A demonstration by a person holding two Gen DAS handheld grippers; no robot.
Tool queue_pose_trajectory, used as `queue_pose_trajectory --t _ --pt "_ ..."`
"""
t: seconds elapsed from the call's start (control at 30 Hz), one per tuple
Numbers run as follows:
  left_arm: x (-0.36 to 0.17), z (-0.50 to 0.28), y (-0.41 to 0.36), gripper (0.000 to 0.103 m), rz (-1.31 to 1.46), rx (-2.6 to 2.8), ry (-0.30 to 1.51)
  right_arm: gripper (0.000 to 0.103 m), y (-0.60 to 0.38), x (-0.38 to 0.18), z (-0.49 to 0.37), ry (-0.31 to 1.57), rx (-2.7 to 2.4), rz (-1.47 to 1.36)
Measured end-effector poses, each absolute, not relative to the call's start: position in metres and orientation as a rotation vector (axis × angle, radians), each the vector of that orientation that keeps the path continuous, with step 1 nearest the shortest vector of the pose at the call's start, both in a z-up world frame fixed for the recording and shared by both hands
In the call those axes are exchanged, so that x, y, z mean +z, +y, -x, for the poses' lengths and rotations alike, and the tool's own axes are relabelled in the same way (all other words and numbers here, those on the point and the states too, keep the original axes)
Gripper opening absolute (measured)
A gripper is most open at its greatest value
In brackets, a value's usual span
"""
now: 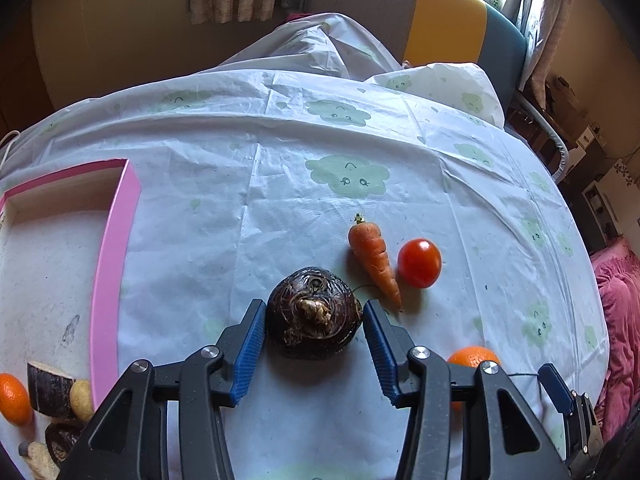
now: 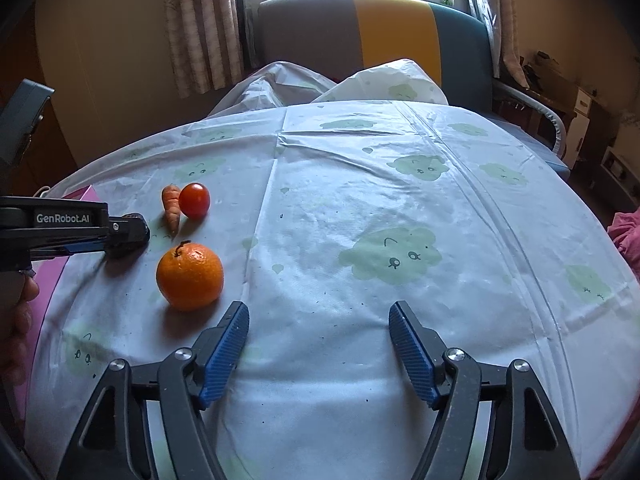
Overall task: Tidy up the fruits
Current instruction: 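Grasp the brown round root with the left gripper, then grasp the red cherry tomato with the right gripper while the left gripper holds the brown root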
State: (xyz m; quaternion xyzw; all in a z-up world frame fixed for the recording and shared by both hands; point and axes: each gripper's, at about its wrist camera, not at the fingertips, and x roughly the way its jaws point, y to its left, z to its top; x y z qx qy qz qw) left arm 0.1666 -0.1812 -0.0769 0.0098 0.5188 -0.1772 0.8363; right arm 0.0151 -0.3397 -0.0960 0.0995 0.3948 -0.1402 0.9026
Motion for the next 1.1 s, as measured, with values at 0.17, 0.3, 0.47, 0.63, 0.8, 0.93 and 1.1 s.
queue_pose_trajectory --t 0.17,0.3,0.47,0.63,0.8,0.93,1.1 --pt "-0.079 -0.166 -0.181 0.05 -0.017 -0.383 1.073 0.074 -0.339 -0.096 -0.015 0.815 -0.289 -0.206" --pt "-0.078 -0.154 -0.173 0.05 -0.034 -0.357 1.061 0.074 -0.339 -0.097 -0.016 0.816 -0.288 -0.204" --pt "-0.079 -0.121 -0.154 0.05 -0.04 -0.357 1.027 0.074 -0.339 -0.097 -0.016 0.817 -0.289 -0.203" --pt "-0.085 -0.104 -0.156 0.048 -0.133 -0.35 0.97 0.074 -0.338 -0.096 -0.018 0.834 -0.292 -0.187" --pt "-0.086 -0.103 -0.151 0.047 -0.104 -0.357 0.952 0.052 -0.347 -0.086 -0.024 0.846 -0.276 -0.21" --pt "-0.087 -0.102 -0.15 0.047 -0.093 -0.361 0.938 0.046 -0.349 -0.064 -0.036 0.8 -0.234 -0.224" --pt "-0.088 -0.101 -0.148 0.047 -0.079 -0.365 0.928 0.046 -0.334 -0.046 -0.069 0.787 -0.12 -0.223"
